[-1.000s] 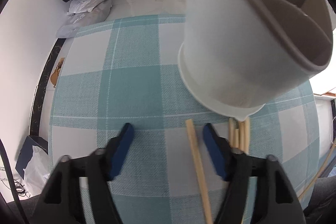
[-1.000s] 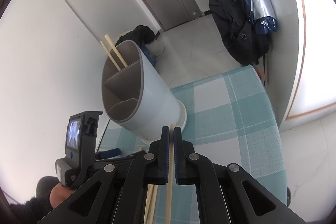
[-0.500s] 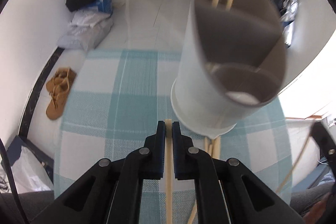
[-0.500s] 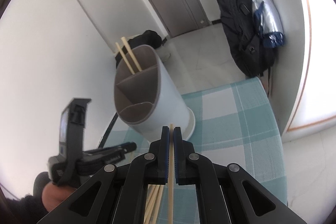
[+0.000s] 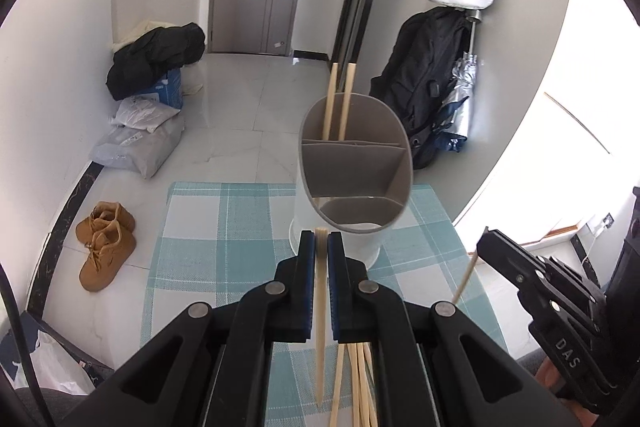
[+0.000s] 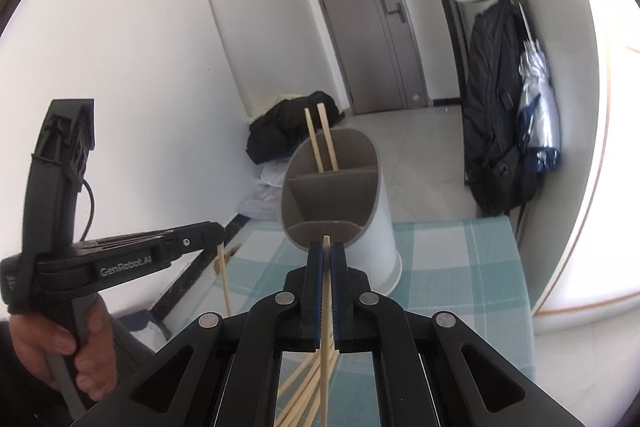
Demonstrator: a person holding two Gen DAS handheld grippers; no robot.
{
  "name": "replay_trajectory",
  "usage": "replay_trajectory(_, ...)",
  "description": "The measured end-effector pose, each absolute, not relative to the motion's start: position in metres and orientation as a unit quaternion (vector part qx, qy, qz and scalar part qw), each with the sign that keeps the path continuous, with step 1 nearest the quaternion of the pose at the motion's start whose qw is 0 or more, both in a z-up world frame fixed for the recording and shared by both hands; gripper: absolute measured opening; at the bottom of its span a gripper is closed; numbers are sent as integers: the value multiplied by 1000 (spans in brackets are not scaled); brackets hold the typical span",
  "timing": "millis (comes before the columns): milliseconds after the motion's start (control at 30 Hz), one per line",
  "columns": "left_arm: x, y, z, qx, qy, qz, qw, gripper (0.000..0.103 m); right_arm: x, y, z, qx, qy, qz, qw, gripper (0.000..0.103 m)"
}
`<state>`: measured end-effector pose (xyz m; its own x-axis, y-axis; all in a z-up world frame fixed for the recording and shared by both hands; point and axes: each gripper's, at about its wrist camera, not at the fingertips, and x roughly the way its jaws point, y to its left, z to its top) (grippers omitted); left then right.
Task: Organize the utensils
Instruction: 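Raise both held chopsticks over the holder and lower them into it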
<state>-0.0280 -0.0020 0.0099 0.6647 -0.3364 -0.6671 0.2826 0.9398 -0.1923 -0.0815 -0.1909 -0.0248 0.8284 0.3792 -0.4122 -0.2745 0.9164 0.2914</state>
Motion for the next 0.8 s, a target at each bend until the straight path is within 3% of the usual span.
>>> replay_trajectory(800,-46,-15,40,11,361,-217,907,2,-106,-190,-13,111,208,148,961,3)
